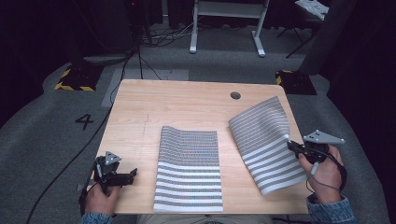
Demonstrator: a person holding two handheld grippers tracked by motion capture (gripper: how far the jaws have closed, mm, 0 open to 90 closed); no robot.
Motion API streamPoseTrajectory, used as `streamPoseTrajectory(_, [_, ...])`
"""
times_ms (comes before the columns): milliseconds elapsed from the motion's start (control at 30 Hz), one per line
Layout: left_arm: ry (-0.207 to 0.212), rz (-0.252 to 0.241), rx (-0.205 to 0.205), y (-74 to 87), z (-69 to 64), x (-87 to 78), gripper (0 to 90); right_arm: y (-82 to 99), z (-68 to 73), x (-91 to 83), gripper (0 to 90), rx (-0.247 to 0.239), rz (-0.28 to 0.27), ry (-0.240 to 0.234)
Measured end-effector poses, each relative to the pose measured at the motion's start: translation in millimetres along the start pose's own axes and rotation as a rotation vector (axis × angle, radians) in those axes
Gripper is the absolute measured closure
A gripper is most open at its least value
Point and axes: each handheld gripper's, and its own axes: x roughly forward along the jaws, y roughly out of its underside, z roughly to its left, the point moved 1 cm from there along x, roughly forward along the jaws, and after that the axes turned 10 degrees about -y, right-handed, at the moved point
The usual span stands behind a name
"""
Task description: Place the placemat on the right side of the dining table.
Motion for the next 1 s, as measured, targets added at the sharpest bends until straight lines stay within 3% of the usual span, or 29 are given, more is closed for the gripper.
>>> streamPoseTrajectory(233, [-0.001, 0.000, -0.002, 0.1, -0.2, 0.0, 0.9, -20.7, 36.8, -8.4, 85.4, -0.086, -0.025, -0.037])
streamPoseTrajectory(400, [-0.001, 0.000, -0.002, 0.0, -0.1, 0.0, 0.9, -30.3, 55.2, -9.0, 85.3, -0.078, -0.062, -0.141])
streamPoseTrajectory(567, [0.000, 0.000, 0.000, 0.0, 0.0, 0.0, 0.9, -36.8, 71.7, -1.7, 85.1, -0.071, -0.083, -0.238])
streamPoseTrajectory(733, [0.000, 0.000, -0.001, 0.0, -0.1, 0.0, 0.9, -39.6, 88.1, 8.1, 84.6, -0.088, -0.093, -0.301])
streamPoseTrajectory(1000, [0.000, 0.000, 0.000, 0.0, 0.0, 0.0, 0.9, -38.3, 119.4, 34.3, 84.0, -0.126, -0.061, -0.395])
